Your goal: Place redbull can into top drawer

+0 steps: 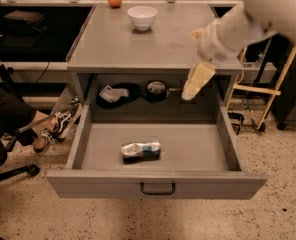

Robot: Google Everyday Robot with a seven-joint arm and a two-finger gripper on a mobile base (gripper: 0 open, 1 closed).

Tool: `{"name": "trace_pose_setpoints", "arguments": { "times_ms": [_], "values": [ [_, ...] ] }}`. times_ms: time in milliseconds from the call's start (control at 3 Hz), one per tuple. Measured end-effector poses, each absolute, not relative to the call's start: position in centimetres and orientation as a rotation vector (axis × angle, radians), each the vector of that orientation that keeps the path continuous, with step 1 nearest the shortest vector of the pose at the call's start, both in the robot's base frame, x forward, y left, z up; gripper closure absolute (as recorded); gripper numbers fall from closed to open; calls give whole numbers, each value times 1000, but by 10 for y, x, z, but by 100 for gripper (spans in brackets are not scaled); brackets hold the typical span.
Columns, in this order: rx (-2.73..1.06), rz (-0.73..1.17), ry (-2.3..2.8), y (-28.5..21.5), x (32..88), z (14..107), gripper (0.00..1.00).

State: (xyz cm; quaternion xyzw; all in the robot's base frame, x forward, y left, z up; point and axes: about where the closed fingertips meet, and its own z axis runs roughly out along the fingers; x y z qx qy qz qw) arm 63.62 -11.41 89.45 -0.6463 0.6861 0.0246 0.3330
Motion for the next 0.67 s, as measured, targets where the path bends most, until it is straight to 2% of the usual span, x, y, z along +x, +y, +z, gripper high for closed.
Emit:
{"name": "trace_pose_setpoints", "arguments": {
  "times_ms": [333, 667],
  "values": [
    [-1709, -91, 1789, -134, 601, 1004, 0],
    [-1737, -88, 1804, -140, 585, 1021, 0]
  ]
}}
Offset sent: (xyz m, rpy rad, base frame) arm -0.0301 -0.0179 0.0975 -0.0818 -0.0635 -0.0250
